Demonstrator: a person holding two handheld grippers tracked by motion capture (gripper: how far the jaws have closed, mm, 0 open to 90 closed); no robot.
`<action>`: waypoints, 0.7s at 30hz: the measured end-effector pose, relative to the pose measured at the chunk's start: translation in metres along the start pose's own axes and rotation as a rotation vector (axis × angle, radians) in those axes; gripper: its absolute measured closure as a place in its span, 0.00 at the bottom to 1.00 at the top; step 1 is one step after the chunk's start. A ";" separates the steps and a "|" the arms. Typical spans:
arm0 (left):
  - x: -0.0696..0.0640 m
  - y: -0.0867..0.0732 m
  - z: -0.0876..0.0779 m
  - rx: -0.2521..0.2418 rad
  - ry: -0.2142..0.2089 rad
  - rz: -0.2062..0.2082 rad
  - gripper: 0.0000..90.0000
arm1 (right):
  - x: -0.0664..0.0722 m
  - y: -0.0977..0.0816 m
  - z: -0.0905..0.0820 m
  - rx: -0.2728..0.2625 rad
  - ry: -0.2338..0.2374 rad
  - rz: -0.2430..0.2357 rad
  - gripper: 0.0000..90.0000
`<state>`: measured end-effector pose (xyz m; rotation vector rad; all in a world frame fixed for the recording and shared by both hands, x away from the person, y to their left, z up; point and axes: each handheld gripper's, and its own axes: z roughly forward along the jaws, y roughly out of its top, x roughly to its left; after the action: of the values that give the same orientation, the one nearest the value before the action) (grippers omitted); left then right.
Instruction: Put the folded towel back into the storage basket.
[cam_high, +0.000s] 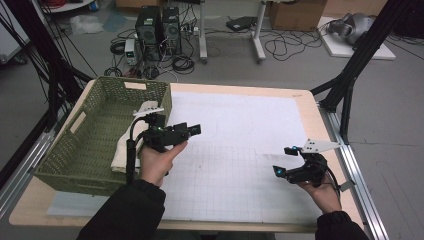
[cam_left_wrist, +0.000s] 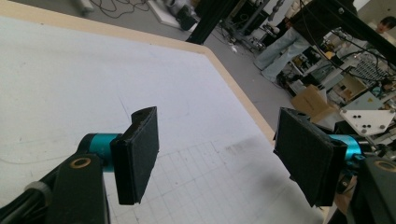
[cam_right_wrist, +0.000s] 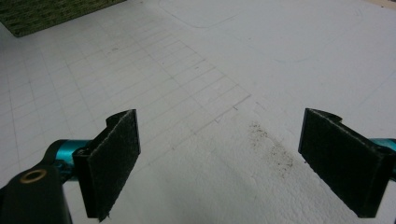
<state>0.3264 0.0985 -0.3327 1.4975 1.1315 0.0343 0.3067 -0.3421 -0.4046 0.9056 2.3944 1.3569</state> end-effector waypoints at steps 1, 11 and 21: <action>-0.001 -0.001 0.001 0.001 -0.005 0.001 0.34 | 0.000 0.000 0.000 0.000 0.001 0.002 0.13; -0.005 -0.007 0.008 0.010 -0.020 0.005 0.34 | 0.000 0.000 0.000 -0.004 0.001 0.000 0.13; -0.005 -0.020 0.021 0.034 -0.032 0.001 0.34 | -0.001 0.000 -0.001 -0.002 0.004 0.003 0.13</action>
<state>0.3244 0.0764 -0.3516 1.5239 1.1105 -0.0081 0.3067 -0.3431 -0.4039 0.9068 2.3949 1.3636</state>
